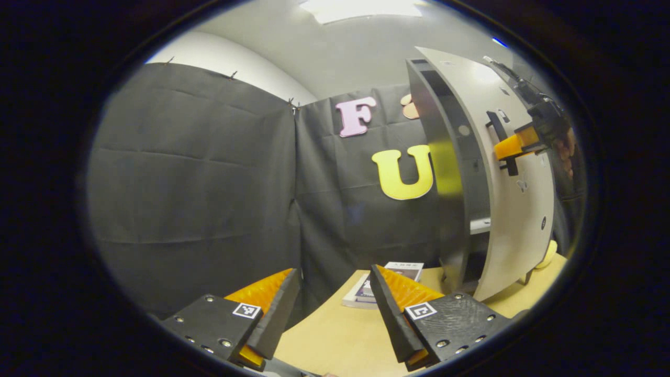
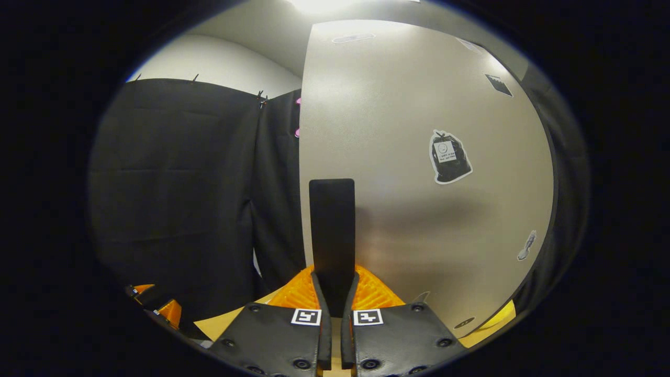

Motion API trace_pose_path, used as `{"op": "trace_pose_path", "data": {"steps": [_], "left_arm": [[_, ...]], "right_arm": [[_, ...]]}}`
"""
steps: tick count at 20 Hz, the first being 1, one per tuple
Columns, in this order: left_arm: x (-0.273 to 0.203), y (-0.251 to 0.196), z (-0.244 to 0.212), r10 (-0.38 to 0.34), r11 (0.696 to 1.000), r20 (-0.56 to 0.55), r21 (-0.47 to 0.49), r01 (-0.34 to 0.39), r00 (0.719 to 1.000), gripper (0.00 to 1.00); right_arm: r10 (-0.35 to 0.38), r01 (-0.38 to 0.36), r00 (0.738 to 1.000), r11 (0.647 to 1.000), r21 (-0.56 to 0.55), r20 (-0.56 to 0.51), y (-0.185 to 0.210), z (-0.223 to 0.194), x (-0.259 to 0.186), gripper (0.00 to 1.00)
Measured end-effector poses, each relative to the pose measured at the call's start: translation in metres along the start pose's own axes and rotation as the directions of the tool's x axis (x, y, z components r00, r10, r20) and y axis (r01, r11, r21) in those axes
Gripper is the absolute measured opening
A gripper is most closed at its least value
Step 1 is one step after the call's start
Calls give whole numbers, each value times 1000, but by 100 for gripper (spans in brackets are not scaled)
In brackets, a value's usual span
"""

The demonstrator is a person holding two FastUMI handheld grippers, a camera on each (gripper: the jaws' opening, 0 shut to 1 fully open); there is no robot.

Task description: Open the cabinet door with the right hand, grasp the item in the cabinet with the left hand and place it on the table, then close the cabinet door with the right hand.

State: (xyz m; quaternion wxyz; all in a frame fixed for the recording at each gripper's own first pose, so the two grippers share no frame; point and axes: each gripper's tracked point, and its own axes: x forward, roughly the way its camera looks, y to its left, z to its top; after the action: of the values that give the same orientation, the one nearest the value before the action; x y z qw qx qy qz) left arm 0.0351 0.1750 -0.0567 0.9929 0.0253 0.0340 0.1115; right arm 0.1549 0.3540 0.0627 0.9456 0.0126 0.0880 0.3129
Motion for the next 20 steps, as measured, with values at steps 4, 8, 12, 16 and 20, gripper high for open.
{"op": "trace_pose_path", "data": {"steps": [4,8,12,16,20], "left_arm": [[-7,-25,13,-26,1000,23,10,26,999,82],[-15,-46,24,-46,999,33,9,46,998,82],[-24,-63,37,-60,998,48,14,60,997,84],[-30,-94,46,-87,996,63,13,86,994,82],[-39,-130,54,-130,992,73,20,128,989,82]], "right_arm": [[51,-51,999,999,-6,-4,2,1,-16,5],[92,-92,996,996,-4,-8,2,1,-34,5],[141,-141,990,990,3,-14,-3,2,-57,8],[179,-179,984,984,22,-14,-15,2,-87,5],[198,-198,980,980,28,4,-32,2,-111,8]]}}
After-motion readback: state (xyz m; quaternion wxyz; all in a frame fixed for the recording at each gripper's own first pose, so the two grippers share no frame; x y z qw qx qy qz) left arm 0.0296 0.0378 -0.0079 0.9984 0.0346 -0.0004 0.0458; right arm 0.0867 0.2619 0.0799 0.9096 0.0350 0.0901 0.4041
